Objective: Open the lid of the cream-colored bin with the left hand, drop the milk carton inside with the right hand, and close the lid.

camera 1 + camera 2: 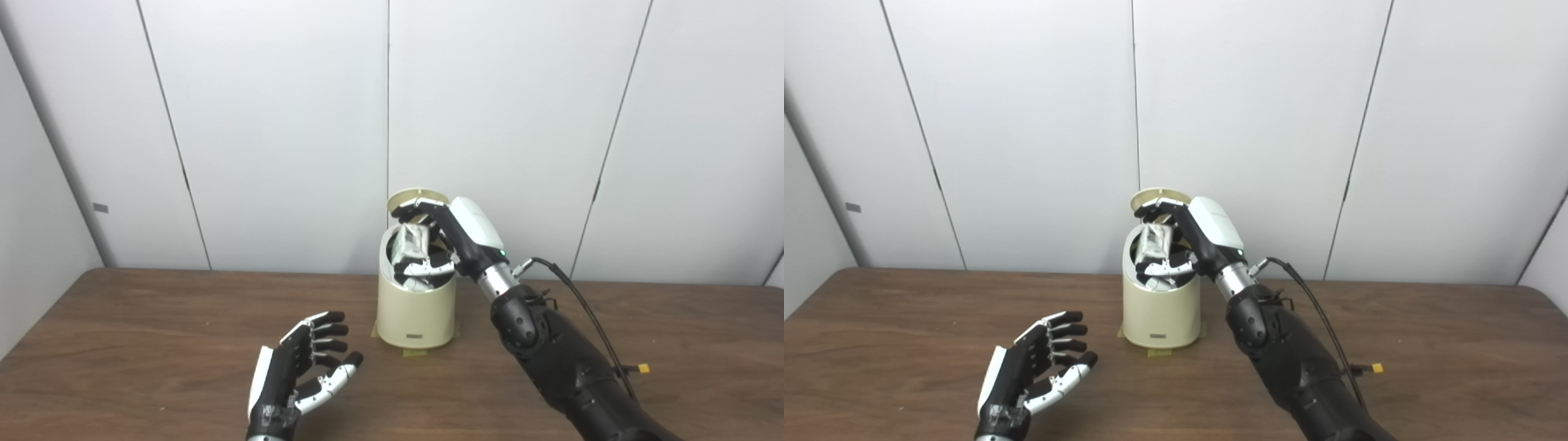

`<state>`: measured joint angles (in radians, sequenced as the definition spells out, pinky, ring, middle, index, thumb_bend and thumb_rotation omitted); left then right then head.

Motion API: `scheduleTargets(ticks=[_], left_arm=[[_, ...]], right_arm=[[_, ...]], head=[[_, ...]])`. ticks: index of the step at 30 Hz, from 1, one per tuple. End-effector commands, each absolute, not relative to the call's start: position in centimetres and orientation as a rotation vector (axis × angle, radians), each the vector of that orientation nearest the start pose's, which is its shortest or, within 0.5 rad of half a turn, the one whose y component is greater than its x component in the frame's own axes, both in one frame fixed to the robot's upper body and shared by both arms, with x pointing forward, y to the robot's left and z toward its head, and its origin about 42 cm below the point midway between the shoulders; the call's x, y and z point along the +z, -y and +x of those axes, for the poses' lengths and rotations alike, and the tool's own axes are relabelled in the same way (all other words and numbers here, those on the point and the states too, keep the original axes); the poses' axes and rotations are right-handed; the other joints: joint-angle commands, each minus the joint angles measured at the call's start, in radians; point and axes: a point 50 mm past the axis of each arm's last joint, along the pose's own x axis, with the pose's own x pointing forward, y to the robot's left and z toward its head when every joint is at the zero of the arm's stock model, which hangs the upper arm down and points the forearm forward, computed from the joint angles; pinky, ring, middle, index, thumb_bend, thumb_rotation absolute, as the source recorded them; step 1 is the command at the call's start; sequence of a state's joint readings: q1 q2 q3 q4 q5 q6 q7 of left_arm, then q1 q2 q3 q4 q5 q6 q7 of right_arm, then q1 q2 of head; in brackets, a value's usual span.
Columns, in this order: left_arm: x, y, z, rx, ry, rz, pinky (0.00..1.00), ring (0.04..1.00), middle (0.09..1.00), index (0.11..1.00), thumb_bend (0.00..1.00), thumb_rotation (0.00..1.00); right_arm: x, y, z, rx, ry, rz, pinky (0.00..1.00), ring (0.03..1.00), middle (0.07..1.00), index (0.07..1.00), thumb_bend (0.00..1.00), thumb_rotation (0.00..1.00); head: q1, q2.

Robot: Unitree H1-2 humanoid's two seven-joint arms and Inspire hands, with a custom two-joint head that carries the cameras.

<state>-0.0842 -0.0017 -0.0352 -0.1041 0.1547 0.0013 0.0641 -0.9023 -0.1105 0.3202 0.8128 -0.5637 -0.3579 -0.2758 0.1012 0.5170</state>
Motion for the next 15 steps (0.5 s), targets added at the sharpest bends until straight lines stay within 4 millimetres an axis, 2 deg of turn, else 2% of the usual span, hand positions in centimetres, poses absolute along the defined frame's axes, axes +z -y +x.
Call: scheduleTargets(ticks=[1,8,15], left_arm=[[16.6,-19.2,31.3,0.012,0.270,0.146,0.55,0.634,0.700,0.727,0.58,0.07],[16.6,-19.3,31.4,0.012,0.267,0.145,0.54,0.636,0.703,0.725,0.58,0.06],[16.4,-19.5,31.5,0.002,0.259,0.134,0.56,0.639,0.704,0.727,0.58,0.05]], right_arm=[[27.6,11.4,52.1,0.202,0.667,-0.804,0.50,0.628,0.719,0.730,0.90,0.18],[27.8,12.0,51.1,0.181,0.766,-0.737,0.46,0.597,0.696,0.722,0.87,0.16],[28.4,13.2,48.5,0.114,0.872,-0.584,0.43,0.552,0.678,0.682,0.85,0.15]], head=[[0.001,0.000],[-0.003,0.007],[-0.006,0.008]])
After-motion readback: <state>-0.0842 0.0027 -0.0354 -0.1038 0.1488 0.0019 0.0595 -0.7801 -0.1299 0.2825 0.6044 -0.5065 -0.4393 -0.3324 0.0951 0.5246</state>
